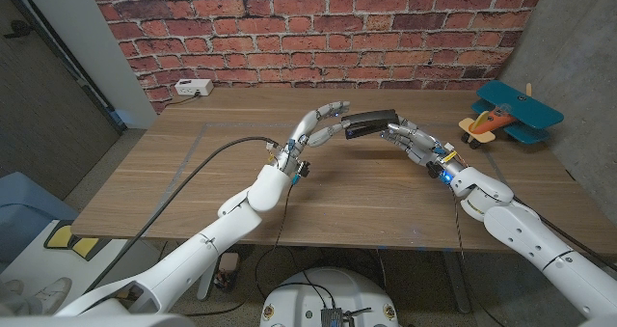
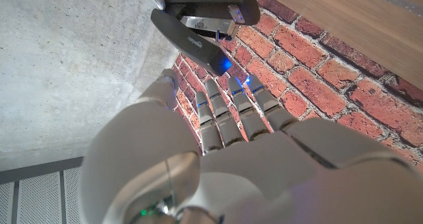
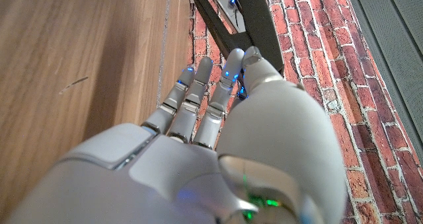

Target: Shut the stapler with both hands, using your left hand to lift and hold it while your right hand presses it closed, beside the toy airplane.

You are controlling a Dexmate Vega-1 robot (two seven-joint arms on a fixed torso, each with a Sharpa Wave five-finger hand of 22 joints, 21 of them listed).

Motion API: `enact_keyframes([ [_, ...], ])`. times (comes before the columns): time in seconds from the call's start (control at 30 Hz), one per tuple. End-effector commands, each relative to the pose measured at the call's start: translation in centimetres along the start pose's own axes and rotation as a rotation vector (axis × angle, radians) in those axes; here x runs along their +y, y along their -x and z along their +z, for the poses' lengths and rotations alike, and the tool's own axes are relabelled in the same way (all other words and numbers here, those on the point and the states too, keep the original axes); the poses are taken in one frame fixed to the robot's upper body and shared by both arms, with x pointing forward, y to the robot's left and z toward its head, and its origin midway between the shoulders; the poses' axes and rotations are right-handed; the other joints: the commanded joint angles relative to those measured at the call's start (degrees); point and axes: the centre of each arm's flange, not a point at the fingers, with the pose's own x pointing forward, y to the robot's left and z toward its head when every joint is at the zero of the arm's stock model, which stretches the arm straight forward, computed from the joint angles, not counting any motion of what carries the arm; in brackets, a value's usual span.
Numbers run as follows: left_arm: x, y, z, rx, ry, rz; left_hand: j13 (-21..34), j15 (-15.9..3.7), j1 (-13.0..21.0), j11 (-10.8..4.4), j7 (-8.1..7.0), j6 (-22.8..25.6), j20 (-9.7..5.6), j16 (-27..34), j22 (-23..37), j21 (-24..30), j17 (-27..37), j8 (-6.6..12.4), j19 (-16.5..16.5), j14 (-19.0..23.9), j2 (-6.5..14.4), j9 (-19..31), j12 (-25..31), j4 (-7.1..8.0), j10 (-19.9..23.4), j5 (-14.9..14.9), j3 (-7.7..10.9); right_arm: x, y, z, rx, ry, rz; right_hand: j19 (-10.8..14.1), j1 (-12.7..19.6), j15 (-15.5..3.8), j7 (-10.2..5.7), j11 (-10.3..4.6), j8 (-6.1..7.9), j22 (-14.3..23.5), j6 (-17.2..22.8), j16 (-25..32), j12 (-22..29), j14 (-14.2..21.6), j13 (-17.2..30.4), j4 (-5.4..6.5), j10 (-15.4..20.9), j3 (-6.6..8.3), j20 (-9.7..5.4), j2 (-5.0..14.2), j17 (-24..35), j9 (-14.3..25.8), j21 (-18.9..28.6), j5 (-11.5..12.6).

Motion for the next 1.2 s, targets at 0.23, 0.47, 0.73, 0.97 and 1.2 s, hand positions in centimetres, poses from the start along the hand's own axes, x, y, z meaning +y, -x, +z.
enact_keyframes([
  [0.23, 0.7, 0.9, -0.6, 0.025, 0.035, 0.043, 0.2, -5.68, -1.7, 1.18, 0.77, -3.1, 1.1, -1.0, 0.2, -1.1, -0.3, -0.21, -1.1, -1.7, 0.6, 0.0, -0.6, 1.17, -2.7, 0.2, -1.49, 0.7, -0.1, 0.3, -0.015, -0.037, 0.038, -0.5, 0.8, -9.93, 1.9, -0.27, 0.33, 0.1, 6.2, -0.4, -0.1, 0.5, 0.3, 0.46, 0.2, 0.43, -1.55, 1.17, 0.4, 0.9, 0.8, 0.2],
  [0.47, 1.2, 1.0, -1.1, 0.041, 0.048, 0.048, 0.2, -5.42, -4.3, 1.43, 0.87, -4.1, 1.21, -1.6, 0.2, -1.6, -1.1, 0.19, -1.2, -1.9, -0.4, 0.0, -0.4, 1.98, -3.1, 0.0, -2.94, 1.1, 0.0, 0.6, -0.019, -0.056, 0.062, -0.1, 0.8, -9.95, 2.07, -0.18, 0.34, 0.1, 6.4, 0.5, -0.3, 1.9, 0.0, 0.46, 0.4, 0.48, -1.87, 1.19, 1.4, 1.0, 1.3, 0.2],
  [0.73, 1.2, 1.2, -1.6, 0.069, 0.092, 0.045, 0.1, -5.18, -6.4, 1.81, 1.1, -5.6, 1.51, -2.1, 0.2, -2.0, -1.6, 0.02, -1.4, -2.4, -1.7, -0.1, -0.5, 2.54, -4.0, -0.2, -4.3, 1.5, 0.2, 1.1, -0.036, -0.071, 0.087, -0.2, 1.0, -9.94, 1.87, -0.26, 0.29, 0.1, 6.3, 0.3, -0.3, 1.7, 0.1, 0.38, 0.4, 0.55, -1.95, 1.15, 1.5, 1.1, 1.5, 0.2],
  [0.97, 1.1, 1.5, -1.9, 0.103, 0.124, 0.065, -0.1, -4.27, -9.7, 2.39, 1.8, -8.1, 2.08, -2.1, 0.2, -2.4, -2.0, -0.25, -1.0, -1.9, -3.3, -0.2, -0.3, 3.54, -4.3, -0.2, -6.28, 1.7, 0.2, 1.3, -0.042, -0.07, 0.095, -0.3, 1.0, -9.94, 1.92, -0.39, 0.17, 0.2, 6.2, 0.2, -0.3, 1.8, 0.3, 0.36, 0.4, 0.6, -2.02, 1.16, 1.6, 1.1, 1.8, 0.2],
  [1.2, 0.7, 2.2, -2.4, 0.159, 0.189, 0.118, -0.2, -1.98, -13.1, 3.65, 2.73, -10.5, 5.17, -1.1, 0.3, -2.4, -2.6, -0.13, 0.9, 1.8, -4.9, -0.4, -0.1, 4.4, -4.8, 0.0, -8.13, 1.8, 0.1, 1.4, -0.047, -0.066, 0.104, -0.5, 1.0, -9.94, 1.78, -0.33, 0.13, 0.2, 6.2, 0.0, -0.4, 1.7, 0.2, 0.39, 0.3, 0.61, -2.04, 1.14, 1.7, 1.2, 2.0, 0.1],
])
